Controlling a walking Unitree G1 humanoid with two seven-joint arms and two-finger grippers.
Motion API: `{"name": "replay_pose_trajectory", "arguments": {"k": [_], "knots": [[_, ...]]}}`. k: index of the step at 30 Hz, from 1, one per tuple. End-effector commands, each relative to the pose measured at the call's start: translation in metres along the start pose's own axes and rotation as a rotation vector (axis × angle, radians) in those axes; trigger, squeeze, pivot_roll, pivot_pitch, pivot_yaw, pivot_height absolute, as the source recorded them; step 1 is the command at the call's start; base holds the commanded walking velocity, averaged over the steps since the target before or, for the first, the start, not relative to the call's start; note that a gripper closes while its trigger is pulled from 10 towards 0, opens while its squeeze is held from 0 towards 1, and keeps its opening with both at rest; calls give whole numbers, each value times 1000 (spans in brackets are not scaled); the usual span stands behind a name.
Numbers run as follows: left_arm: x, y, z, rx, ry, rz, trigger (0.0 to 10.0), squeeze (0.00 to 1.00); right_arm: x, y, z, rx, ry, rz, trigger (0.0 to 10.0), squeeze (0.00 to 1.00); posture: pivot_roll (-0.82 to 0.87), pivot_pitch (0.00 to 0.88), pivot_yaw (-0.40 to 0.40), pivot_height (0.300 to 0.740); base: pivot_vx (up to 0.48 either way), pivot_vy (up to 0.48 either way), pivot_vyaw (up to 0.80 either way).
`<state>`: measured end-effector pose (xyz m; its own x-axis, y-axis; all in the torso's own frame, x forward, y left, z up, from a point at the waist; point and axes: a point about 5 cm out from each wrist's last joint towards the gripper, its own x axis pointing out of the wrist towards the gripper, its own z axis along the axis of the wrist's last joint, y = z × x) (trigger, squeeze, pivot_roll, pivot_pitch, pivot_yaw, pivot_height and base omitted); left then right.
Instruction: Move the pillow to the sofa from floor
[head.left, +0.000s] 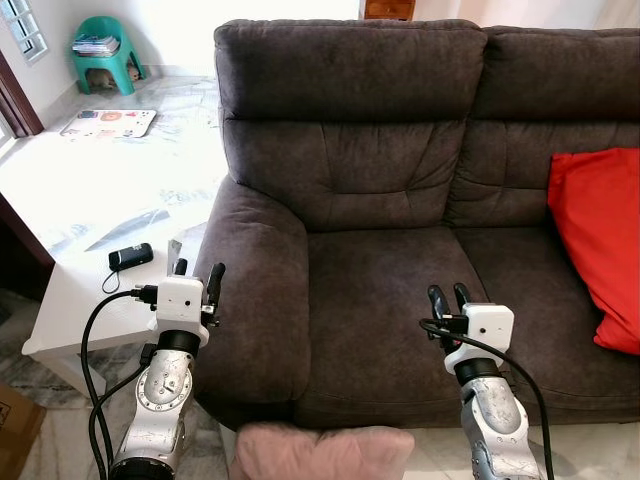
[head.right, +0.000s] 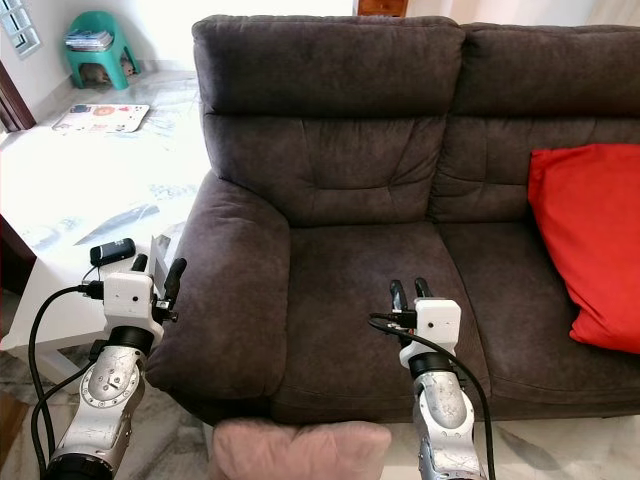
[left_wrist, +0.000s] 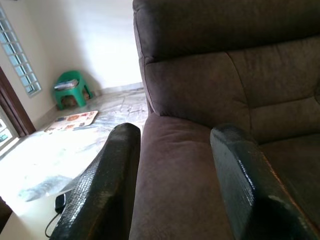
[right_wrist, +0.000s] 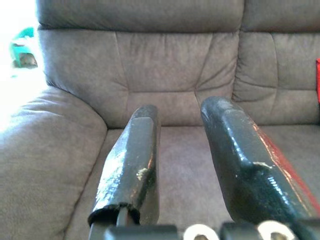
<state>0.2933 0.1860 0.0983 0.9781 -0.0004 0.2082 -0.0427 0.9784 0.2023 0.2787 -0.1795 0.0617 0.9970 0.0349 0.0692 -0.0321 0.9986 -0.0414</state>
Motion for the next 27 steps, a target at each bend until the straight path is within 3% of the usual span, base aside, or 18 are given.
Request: {"name": "replay_pose_trajectory", "arguments": {"k": [1, 27], "knots": [[0, -1, 3, 4, -9, -6, 10000, 0, 0, -3, 3, -4, -6, -2, 10000, 0, 69, 0, -11, 690, 0, 0, 0], [1, -7, 3, 1, 0, -24, 10000, 0, 1, 3, 2, 1, 6, 32, 10000, 0, 66, 0, -14, 682, 0, 0, 0]]}}
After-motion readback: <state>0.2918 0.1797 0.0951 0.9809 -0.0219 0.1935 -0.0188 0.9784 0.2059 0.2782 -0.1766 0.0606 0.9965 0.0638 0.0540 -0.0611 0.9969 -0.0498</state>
